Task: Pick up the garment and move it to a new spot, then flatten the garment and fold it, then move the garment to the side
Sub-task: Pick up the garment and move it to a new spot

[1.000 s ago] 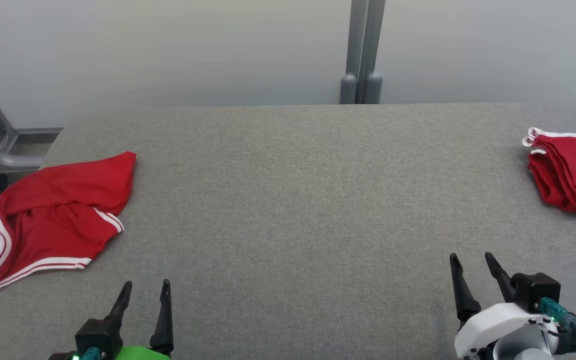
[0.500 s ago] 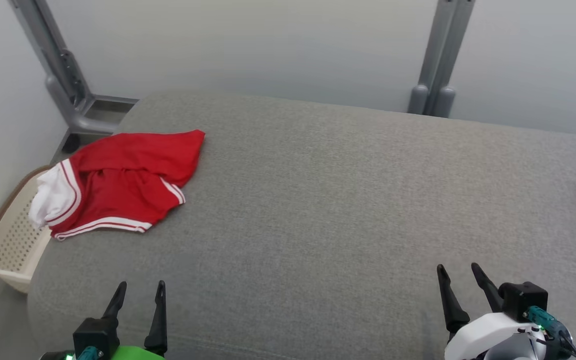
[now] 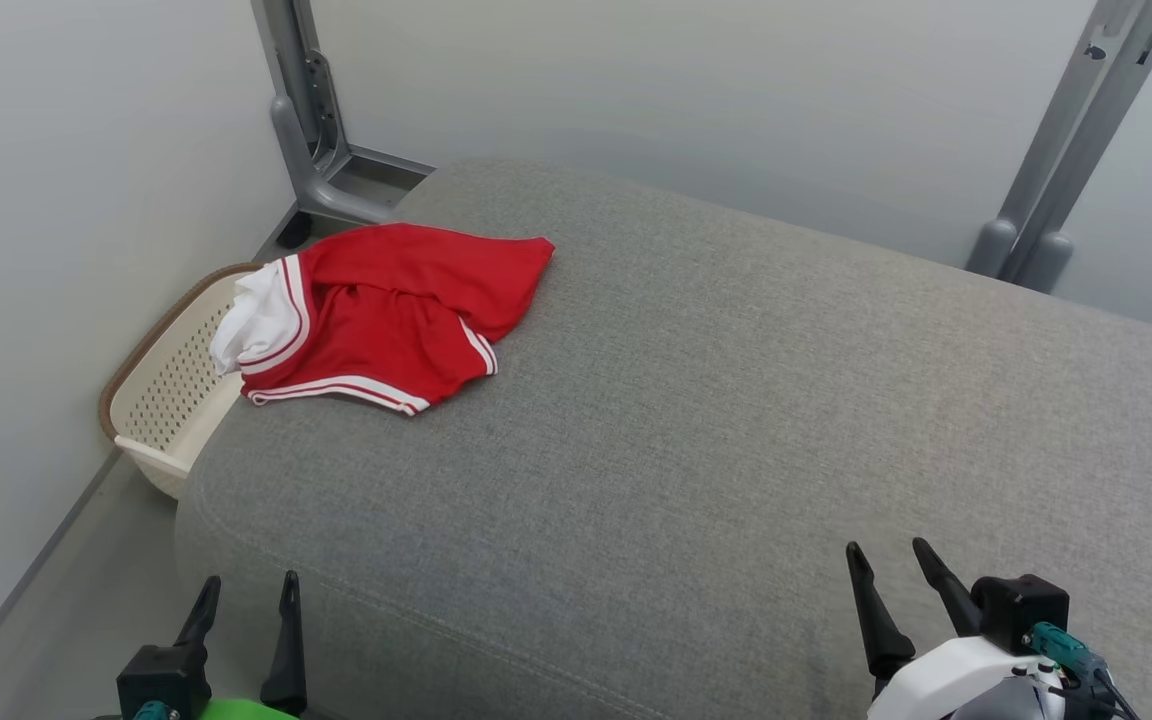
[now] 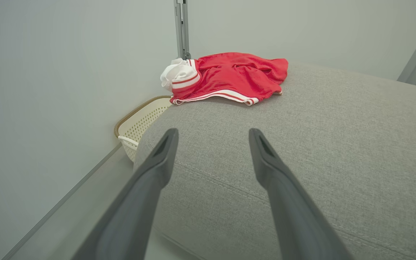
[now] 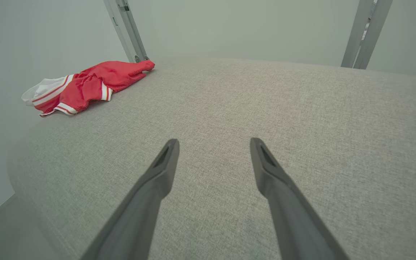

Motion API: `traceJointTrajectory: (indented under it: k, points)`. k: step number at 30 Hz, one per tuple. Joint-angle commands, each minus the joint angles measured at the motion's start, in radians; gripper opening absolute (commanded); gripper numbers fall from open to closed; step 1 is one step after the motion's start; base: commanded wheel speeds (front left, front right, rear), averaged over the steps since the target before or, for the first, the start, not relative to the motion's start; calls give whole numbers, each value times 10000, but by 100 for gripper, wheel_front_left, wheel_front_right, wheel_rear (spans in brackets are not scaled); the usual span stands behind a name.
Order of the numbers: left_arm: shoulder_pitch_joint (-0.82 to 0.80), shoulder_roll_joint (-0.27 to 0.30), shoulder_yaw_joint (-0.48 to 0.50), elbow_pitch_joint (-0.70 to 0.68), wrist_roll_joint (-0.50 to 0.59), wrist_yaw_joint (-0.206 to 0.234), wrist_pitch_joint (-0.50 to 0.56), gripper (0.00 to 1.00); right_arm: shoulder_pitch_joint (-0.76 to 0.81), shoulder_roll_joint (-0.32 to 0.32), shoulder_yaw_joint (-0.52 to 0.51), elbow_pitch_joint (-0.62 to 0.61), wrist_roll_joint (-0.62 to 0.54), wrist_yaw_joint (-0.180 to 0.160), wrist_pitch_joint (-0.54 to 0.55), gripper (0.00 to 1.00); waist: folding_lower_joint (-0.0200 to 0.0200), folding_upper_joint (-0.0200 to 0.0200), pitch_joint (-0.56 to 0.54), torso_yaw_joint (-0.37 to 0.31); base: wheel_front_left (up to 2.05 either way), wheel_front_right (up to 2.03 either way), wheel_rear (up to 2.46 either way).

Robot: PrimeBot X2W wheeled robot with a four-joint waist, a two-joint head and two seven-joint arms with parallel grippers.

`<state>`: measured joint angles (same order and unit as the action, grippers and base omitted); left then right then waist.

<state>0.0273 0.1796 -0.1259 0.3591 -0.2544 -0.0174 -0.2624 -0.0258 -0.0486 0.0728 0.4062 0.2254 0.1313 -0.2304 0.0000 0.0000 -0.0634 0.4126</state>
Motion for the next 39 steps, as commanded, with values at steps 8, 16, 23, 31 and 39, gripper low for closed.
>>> traceJointTrajectory:
  k: [8,16,23,31,39]
  points:
    - [-242,-69,181,9,-148,-162,-29,100,-61,-35,71,74,32,-11,-140,100,0,0,-41,272,0,0,0]
    - [-1944,75,-191,1200,-253,-669,653,100,-226,-33,133,-418,-489,-11,194,100,0,0,551,-168,0,0,0]
    - [-4886,156,-697,3055,-954,-1066,2028,100,-619,-33,375,-1938,-1550,-11,1241,100,0,0,1982,-862,0,0,0]
    - [-7301,488,-2089,4460,-1908,-1134,3265,100,-798,-120,718,-3629,-2356,-11,2348,100,0,0,3495,-1536,0,0,0]
    - [-8450,1152,-3786,5081,-3171,-1137,4243,100,-623,-258,928,-4489,-2426,-11,2802,100,0,0,4290,-1812,0,0,0]
